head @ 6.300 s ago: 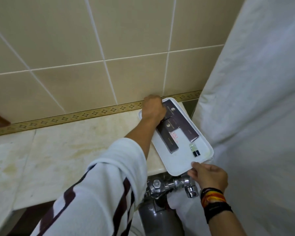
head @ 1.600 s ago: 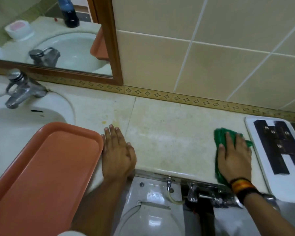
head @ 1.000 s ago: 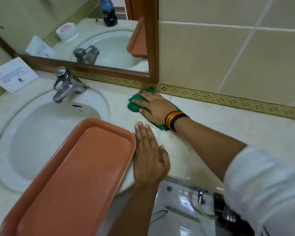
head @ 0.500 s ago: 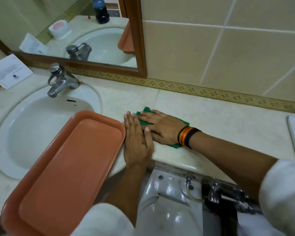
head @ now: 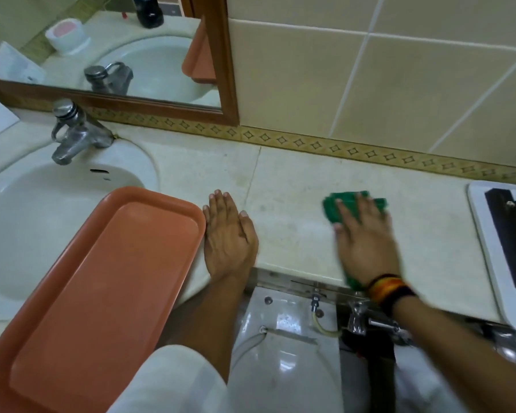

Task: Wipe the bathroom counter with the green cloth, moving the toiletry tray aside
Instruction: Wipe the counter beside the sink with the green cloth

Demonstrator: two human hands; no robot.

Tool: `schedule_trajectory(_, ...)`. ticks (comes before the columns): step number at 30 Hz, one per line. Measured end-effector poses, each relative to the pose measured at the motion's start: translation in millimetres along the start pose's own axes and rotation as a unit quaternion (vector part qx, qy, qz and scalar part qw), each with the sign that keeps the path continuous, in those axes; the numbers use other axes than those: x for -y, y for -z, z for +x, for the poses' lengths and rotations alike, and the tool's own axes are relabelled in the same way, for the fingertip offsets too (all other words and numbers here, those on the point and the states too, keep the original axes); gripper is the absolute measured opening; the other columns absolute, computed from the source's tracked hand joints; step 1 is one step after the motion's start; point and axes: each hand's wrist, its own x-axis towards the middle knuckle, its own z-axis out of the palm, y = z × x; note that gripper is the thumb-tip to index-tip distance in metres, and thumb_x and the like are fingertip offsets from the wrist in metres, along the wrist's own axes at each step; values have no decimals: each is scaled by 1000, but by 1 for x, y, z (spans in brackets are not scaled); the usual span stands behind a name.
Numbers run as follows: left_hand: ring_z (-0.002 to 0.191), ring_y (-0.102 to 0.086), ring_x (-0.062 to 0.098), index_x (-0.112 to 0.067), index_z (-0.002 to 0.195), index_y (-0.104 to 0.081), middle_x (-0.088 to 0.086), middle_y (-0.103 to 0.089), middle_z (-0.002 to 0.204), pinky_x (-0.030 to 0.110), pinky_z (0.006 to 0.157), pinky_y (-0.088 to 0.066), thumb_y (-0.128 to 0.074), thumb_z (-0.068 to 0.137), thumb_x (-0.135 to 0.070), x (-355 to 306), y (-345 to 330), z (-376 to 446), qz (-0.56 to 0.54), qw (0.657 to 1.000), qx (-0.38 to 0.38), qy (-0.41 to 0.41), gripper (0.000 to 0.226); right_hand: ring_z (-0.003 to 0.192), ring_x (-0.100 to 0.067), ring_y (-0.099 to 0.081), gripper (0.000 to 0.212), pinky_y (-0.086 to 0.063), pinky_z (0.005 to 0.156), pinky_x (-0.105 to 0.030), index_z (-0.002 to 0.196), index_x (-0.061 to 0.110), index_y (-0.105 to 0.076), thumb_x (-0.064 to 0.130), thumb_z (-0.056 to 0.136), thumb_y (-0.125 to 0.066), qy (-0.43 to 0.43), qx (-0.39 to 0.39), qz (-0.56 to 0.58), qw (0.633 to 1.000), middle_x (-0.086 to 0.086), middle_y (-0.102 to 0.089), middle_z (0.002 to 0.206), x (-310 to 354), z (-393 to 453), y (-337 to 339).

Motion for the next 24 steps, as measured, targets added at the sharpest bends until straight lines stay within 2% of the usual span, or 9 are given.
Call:
schedule_trajectory(2,162,-18,23,-1,162,-28,14,-25,171,42,133,-10,-22,106,-32,2,-1,1,2,1000,-4,-3,65,155,-35,-28,55,-21,127,-58,156,28,-41,38,101,-40,-3,-33,16,999,-17,-35,165,80,9,-14)
schedule_trajectory(4,161,-21,24,1,161,-32,14,-27,170,42,133,-10,-21,102,-32,6,1,4,-13,1000,-11,9,68,157,-36,-23,58,-17,126,-59,156,25,-41,35,99,-41,31,-13,52,998,-18,-32,167,143,22,-19)
schedule_trajectory(6,161,-21,24,0,161,-33,14,-28,170,43,133,-11,-21,102,-32,1,-1,3,-12,1000,-8,2,68,159,-32,-17,57,-13,128,-57,159,26,-37,38,103,-36,47,16,73,996,-14,-26,170,148,24,-16)
schedule_trajectory(9,162,-20,24,-3,162,-31,11,-27,171,44,133,-13,-20,105,-33,2,-1,3,34,999,2,-25,65,156,-30,-26,54,-22,127,-55,156,29,-40,39,103,-38,25,4,71,997,-10,-34,167,85,-13,-11)
schedule_trajectory(13,161,-21,26,-3,162,-31,12,-28,170,45,133,-15,-22,107,-33,-4,-2,-1,56,998,4,-25,63,151,-38,-33,56,-28,123,-61,155,24,-42,43,103,-35,-184,-22,43,982,-17,-33,166,-52,-45,11)
schedule_trajectory(16,160,-24,28,-1,160,-34,15,-31,169,46,132,-17,-26,105,-29,-7,2,-1,66,997,1,-29,62,154,-41,-25,59,-22,124,-63,158,19,-38,42,104,-31,-268,-7,21,963,-23,-29,167,-90,-6,24)
schedule_trajectory(19,160,-25,28,-1,160,-34,15,-31,169,45,132,-18,-30,102,-27,-5,1,1,80,996,3,-35,64,156,-40,-22,58,-18,126,-58,159,19,-36,39,105,-34,-263,-17,15,964,-23,-25,168,-43,61,14)
schedule_trajectory(22,160,-25,28,0,160,-35,15,-30,169,45,132,-17,-32,101,-24,-1,-1,5,90,995,3,-37,64,157,-40,-21,60,-15,127,-56,160,21,-36,37,102,-37,-179,-8,24,984,-23,-25,168,58,108,-11)
schedule_trajectory(24,160,-24,29,1,160,-34,15,-29,169,45,132,-17,-32,100,-23,1,-2,7,98,994,11,-38,64,157,-39,-21,60,-16,127,-56,160,22,-36,35,101,-38,-87,-2,32,996,-22,-26,168,117,116,-21)
